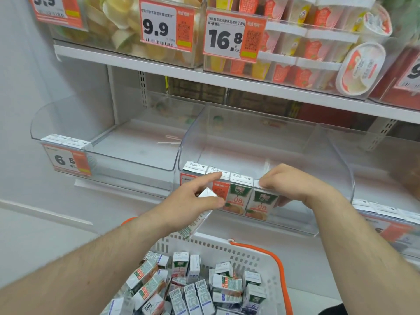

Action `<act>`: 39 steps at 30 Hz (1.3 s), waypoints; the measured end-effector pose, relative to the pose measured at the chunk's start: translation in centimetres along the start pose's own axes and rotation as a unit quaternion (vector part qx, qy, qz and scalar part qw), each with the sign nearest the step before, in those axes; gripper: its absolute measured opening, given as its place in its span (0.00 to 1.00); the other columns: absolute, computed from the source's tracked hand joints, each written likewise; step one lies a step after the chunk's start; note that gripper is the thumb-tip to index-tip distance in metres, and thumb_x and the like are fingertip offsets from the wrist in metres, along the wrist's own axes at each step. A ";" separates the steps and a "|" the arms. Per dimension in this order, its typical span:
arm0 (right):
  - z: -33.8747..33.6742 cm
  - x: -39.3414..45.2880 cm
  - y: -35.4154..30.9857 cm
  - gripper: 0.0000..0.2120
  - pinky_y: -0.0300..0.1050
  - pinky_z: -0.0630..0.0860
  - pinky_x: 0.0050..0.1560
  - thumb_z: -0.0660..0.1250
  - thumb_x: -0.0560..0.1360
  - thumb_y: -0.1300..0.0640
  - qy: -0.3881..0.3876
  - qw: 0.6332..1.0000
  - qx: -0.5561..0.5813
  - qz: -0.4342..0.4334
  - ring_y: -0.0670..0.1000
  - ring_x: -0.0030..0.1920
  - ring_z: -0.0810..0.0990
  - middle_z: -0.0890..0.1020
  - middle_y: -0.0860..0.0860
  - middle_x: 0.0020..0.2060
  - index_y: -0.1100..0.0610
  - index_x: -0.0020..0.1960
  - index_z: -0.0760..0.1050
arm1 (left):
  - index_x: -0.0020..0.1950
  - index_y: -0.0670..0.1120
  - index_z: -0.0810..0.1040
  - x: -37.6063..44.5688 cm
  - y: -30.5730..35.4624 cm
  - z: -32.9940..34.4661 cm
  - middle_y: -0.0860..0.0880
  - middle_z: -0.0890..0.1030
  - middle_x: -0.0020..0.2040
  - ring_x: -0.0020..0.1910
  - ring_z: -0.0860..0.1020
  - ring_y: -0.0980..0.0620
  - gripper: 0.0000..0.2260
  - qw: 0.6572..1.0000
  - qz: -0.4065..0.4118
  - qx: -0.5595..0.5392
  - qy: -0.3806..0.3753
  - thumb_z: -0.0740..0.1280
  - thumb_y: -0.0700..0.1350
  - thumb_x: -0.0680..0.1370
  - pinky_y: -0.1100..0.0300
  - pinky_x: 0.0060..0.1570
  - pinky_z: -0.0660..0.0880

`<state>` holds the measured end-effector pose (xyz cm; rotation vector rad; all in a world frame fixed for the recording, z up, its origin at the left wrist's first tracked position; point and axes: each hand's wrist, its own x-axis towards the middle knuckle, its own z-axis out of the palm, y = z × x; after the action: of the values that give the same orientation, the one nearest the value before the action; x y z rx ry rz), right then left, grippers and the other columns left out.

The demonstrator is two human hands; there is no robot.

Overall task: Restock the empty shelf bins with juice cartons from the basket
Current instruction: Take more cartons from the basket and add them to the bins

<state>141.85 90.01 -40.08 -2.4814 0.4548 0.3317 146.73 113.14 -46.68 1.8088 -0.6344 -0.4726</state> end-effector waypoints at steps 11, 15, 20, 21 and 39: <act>1.4 -0.9 -0.9 0.16 0.49 0.73 0.48 0.54 0.80 0.47 0.288 0.950 -0.106 -0.055 0.56 0.49 0.77 0.81 0.50 0.46 0.53 0.45 0.77 | 0.67 0.79 0.54 -2.1 -0.1 -0.2 0.50 0.78 0.57 0.49 0.81 0.56 0.44 0.999 0.041 -0.016 -0.006 0.76 0.41 0.72 0.66 0.50 0.76; 5.3 -4.2 -5.0 0.12 0.51 0.76 0.41 0.63 0.72 0.46 0.319 0.918 0.068 -0.226 0.51 0.37 0.77 0.80 0.47 0.32 0.53 0.39 0.78 | 0.71 0.73 0.53 -3.0 0.2 0.3 0.58 0.81 0.53 0.49 0.80 0.65 0.48 0.993 0.057 0.001 0.107 0.80 0.44 0.67 0.60 0.53 0.78; 9.8 -4.8 -6.5 0.22 0.57 0.80 0.47 0.66 0.59 0.35 0.060 0.974 0.179 -0.123 0.54 0.41 0.83 0.84 0.51 0.37 0.46 0.47 0.72 | 0.75 0.66 0.48 -4.0 0.6 0.1 0.59 0.80 0.54 0.55 0.77 0.56 0.48 0.959 0.077 0.207 0.177 0.73 0.62 0.62 0.54 0.53 0.76; 10.1 -4.7 -6.5 0.19 0.59 0.81 0.47 0.70 0.62 0.41 0.047 0.967 0.221 -0.116 0.56 0.40 0.84 0.85 0.52 0.37 0.48 0.48 0.72 | 0.77 0.63 0.47 -4.1 0.6 -0.1 0.60 0.79 0.54 0.55 0.76 0.57 0.50 0.956 0.077 0.227 0.171 0.74 0.62 0.62 0.55 0.53 0.75; 11.3 -4.9 -8.5 0.11 0.47 0.68 0.33 0.59 0.82 0.51 0.007 0.884 0.451 -0.124 0.55 0.33 0.79 0.85 0.56 0.40 0.58 0.52 0.73 | 0.67 0.58 0.73 -8.1 -0.4 -6.3 0.61 0.78 0.58 0.56 0.75 0.57 0.31 0.910 0.064 0.341 0.226 0.77 0.59 0.66 0.60 0.56 0.69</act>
<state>139.21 104.39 -43.11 -1.5922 0.2085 -0.0214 144.32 122.92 -45.00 2.4032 -0.6229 0.3103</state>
